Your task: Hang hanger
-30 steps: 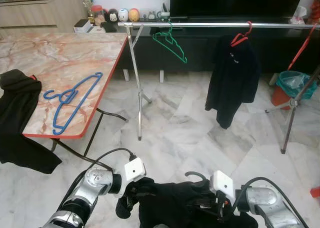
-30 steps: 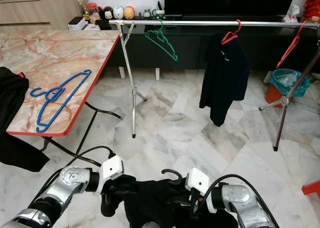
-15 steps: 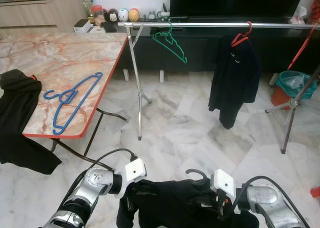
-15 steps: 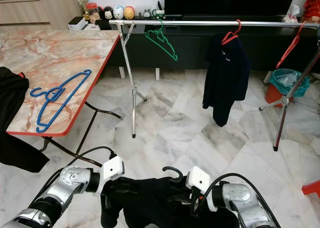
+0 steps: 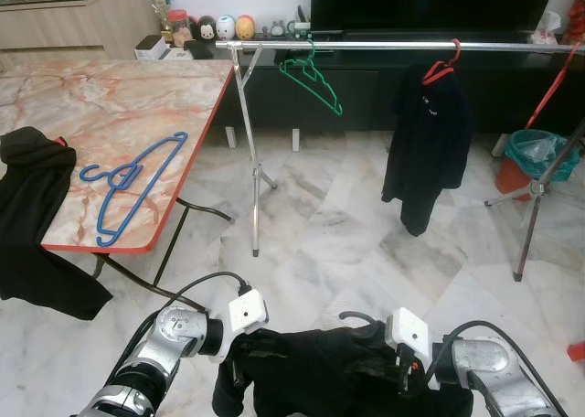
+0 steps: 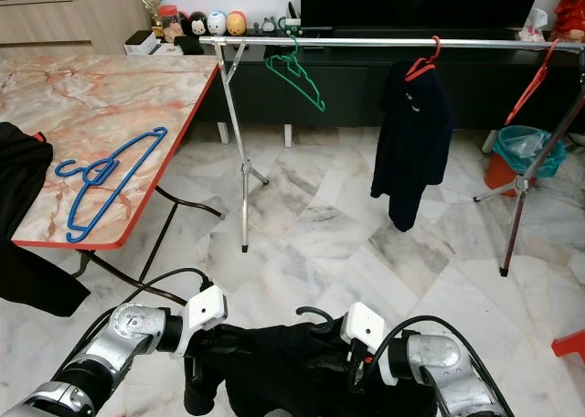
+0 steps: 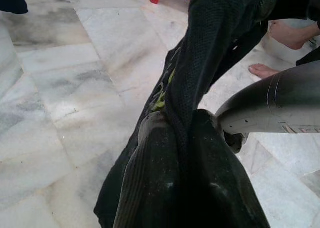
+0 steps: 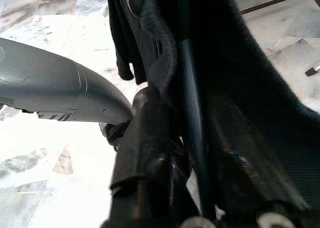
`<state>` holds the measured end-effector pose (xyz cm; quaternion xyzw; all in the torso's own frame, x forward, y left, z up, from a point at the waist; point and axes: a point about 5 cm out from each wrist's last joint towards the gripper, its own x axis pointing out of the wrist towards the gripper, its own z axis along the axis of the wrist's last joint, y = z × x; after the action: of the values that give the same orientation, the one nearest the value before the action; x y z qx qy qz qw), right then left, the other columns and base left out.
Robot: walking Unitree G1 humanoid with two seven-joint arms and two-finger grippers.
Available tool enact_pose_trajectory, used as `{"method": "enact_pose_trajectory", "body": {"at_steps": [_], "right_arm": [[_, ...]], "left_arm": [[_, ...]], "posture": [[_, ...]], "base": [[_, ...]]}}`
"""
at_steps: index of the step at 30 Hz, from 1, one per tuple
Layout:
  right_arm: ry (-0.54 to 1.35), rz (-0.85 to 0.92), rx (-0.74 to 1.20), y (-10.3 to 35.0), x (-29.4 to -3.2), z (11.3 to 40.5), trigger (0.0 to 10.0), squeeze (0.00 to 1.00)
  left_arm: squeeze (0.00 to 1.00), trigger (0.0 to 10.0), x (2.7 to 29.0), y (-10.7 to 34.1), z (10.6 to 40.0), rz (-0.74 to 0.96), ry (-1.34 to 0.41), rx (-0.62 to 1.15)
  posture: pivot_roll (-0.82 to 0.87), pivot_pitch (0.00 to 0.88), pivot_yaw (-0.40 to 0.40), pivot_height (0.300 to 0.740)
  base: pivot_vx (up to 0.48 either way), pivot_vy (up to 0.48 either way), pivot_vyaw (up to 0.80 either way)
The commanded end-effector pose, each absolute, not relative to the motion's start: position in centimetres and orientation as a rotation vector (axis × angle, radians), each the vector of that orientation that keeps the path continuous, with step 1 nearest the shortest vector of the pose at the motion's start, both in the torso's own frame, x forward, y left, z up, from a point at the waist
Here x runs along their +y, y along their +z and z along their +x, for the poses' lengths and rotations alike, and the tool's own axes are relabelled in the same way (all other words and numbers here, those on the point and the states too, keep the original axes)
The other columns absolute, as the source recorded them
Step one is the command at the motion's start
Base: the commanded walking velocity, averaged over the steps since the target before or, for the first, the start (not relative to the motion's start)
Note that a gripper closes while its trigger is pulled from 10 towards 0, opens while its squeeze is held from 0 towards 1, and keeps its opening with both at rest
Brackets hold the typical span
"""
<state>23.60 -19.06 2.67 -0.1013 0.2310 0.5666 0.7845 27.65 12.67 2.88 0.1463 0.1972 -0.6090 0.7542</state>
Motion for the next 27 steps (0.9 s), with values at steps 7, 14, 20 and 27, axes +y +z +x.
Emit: {"method": "enact_pose_trajectory", "body": {"at_steps": [7, 14, 20, 27], "right_arm": [[1.261, -0.24, 0.459, 3.6, -19.0, 23.8, 10.0, 0.0], [1.401, -0.293, 0.544, 4.2, -20.4, 22.2, 10.0, 0.0], [1.476, -0.336, 0.614, 4.4, -21.4, 21.0, 10.0, 0.0], [1.466, -0.452, 0.69, 3.7, -22.1, 20.9, 10.0, 0.0]], "left_arm": [[0.0, 0.0, 12.6, 3.5, 28.1, 0.292, -1.315, 0.396], [0.0, 0.0, 12.6, 3.5, 28.1, 0.296, -1.315, 0.401], [0.0, 0.0, 12.6, 3.3, 27.9, 0.298, -1.317, 0.404], [0.0, 0.0, 12.6, 3.3, 28.0, 0.301, -1.315, 0.401]], "posture": [[-0.01, 0.0, 0.04, 0.74], [-0.02, 0.0, 0.042, 0.74], [-0.03, 0.0, 0.042, 0.74], [-0.03, 0.0, 0.044, 0.74]], "base": [[0.0, 0.0, 0.0], [0.0, 0.0, 0.0], [0.0, 0.0, 0.0], [0.0, 0.0, 0.0]]}}
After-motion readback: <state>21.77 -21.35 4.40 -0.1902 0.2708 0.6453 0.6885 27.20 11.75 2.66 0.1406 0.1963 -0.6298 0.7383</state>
